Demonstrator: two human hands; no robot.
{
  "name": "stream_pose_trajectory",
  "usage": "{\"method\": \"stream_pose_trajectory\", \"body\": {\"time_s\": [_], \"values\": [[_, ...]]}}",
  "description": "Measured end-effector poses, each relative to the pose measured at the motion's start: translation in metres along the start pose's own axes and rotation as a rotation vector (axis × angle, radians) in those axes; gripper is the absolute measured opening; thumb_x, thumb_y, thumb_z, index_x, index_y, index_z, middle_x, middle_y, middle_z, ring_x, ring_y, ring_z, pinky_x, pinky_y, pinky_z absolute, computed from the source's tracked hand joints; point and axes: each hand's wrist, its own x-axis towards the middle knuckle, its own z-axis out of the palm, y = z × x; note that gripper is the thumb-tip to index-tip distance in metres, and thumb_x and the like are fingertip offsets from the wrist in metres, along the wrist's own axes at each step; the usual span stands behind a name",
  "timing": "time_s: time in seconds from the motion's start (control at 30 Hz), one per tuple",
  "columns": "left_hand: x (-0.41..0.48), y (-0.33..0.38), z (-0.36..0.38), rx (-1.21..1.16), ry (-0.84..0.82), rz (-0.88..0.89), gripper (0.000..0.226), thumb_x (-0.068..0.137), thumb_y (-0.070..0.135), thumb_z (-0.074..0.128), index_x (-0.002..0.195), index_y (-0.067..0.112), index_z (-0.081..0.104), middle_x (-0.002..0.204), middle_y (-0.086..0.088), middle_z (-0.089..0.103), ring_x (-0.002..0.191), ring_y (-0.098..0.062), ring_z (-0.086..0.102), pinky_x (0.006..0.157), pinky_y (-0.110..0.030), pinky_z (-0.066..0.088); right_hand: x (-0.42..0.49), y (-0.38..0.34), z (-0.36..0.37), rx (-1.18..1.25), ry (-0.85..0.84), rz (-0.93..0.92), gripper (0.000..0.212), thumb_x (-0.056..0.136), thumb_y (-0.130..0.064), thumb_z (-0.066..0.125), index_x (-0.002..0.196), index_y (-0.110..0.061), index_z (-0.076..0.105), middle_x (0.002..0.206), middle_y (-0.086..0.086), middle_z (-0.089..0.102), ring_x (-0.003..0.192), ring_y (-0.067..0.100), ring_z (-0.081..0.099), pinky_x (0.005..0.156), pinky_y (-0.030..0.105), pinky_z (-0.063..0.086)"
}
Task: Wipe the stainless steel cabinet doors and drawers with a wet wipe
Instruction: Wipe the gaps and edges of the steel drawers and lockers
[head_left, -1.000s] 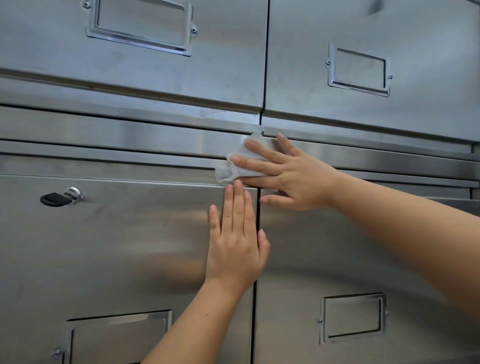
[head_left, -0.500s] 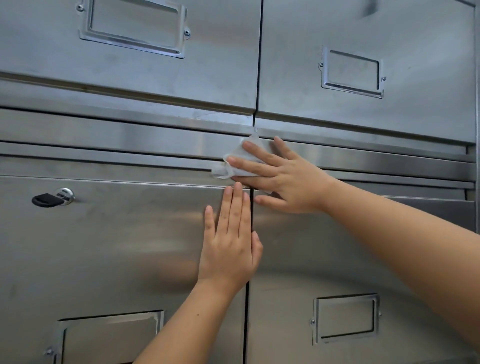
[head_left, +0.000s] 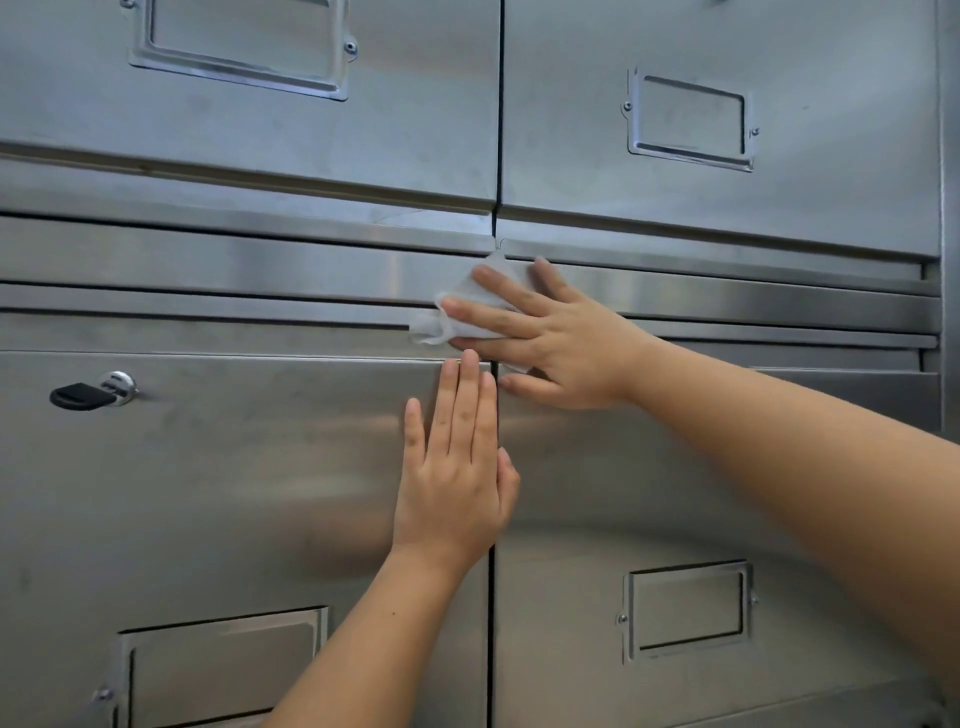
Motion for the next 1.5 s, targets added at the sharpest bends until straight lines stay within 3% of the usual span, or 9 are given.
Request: {"method": "stream_pose_trajectory", "body": {"time_s": [0.13,0.23,0.3,0.4,0.63,0.93,1.13,1.37,1.5], "values": [[0.001,0.000,0.000,0.001,-0.002,-0.004,0.057,0.085,0.022,0.037,0.137,-0.004,0.039,0.144,-0.021,0.034,0.134,-0.035,0.031,0.108,-0.051,0.020,0.005,-0.005,0.000,0.011,-0.016,0.008,0.048,0.097,-0.039,0.022,0.144,-0.030,0.024,0.153,-0.008,0.012,0.143,0.022,0.004,0.112,0.052,0.000],[0.001,0.000,0.000,0.001,-0.007,0.001,0.058,0.085,0.022,0.036,0.138,-0.003,0.037,0.145,-0.021,0.031,0.134,-0.034,0.030,0.109,-0.051,0.019,-0.017,0.001,0.004,0.039,-0.024,0.040,0.049,0.096,-0.033,0.033,0.144,-0.028,0.023,0.151,-0.007,0.009,0.142,0.021,0.002,0.112,0.048,-0.002],[0.001,0.000,0.000,-0.002,-0.008,0.002,0.058,0.085,0.022,0.036,0.137,-0.003,0.037,0.145,-0.021,0.032,0.134,-0.035,0.031,0.108,-0.051,0.019,-0.031,0.002,0.005,0.031,-0.029,0.086,0.050,0.095,-0.033,0.030,0.144,-0.024,0.025,0.151,-0.006,0.011,0.141,0.022,0.004,0.112,0.046,-0.002],[0.000,0.000,-0.001,-0.010,-0.008,0.000,0.059,0.084,0.022,0.037,0.137,-0.003,0.037,0.145,-0.020,0.030,0.134,-0.034,0.031,0.108,-0.052,0.021,-0.039,-0.005,0.004,0.036,-0.031,0.161,0.055,0.090,-0.032,0.027,0.142,-0.018,0.036,0.150,-0.003,0.017,0.140,0.026,0.012,0.112,0.048,0.008],[-0.001,-0.001,0.000,-0.039,0.005,0.001,0.057,0.086,0.020,0.036,0.138,-0.003,0.037,0.145,-0.021,0.032,0.135,-0.034,0.030,0.109,-0.052,0.021,-0.047,-0.044,0.005,0.188,0.047,0.385,0.060,0.083,-0.025,0.031,0.138,-0.003,0.042,0.150,0.008,0.028,0.137,0.029,0.029,0.106,0.053,0.028],[-0.009,-0.001,0.003,-0.108,0.054,-0.041,0.057,0.085,0.018,0.038,0.139,-0.002,0.034,0.147,-0.021,0.030,0.137,-0.032,0.027,0.112,-0.049,0.013,-0.055,-0.084,0.021,0.292,0.262,0.608,0.055,0.080,-0.023,0.041,0.128,0.003,0.052,0.137,0.020,0.046,0.125,0.037,0.046,0.098,0.051,0.039],[-0.016,0.003,-0.001,-0.152,-0.076,-0.103,0.057,0.086,0.020,0.039,0.139,0.001,0.031,0.148,-0.015,0.021,0.139,-0.032,0.020,0.113,-0.050,0.006,-0.062,-0.089,0.032,0.213,0.304,0.626,0.047,0.082,-0.022,0.053,0.126,-0.006,0.056,0.132,0.019,0.051,0.123,0.035,0.048,0.096,0.049,0.041],[0.013,0.012,-0.022,-0.210,-0.175,-0.152,0.050,0.086,0.018,0.039,0.133,0.002,0.036,0.144,-0.015,0.027,0.141,-0.027,0.016,0.112,-0.051,0.003,-0.051,-0.073,0.016,0.340,0.295,0.648,0.034,0.086,-0.016,0.057,0.118,-0.008,0.063,0.119,0.018,0.061,0.112,0.033,0.055,0.086,0.044,0.048],[0.045,0.016,-0.037,-0.269,-0.245,-0.174,0.047,0.085,0.016,0.040,0.130,0.002,0.038,0.144,-0.016,0.027,0.138,-0.034,0.022,0.112,-0.050,0.007,-0.043,-0.057,0.005,0.460,0.242,0.659,0.033,0.078,-0.007,0.064,0.111,-0.007,0.068,0.105,0.018,0.066,0.100,0.032,0.062,0.078,0.040,0.049]]}}
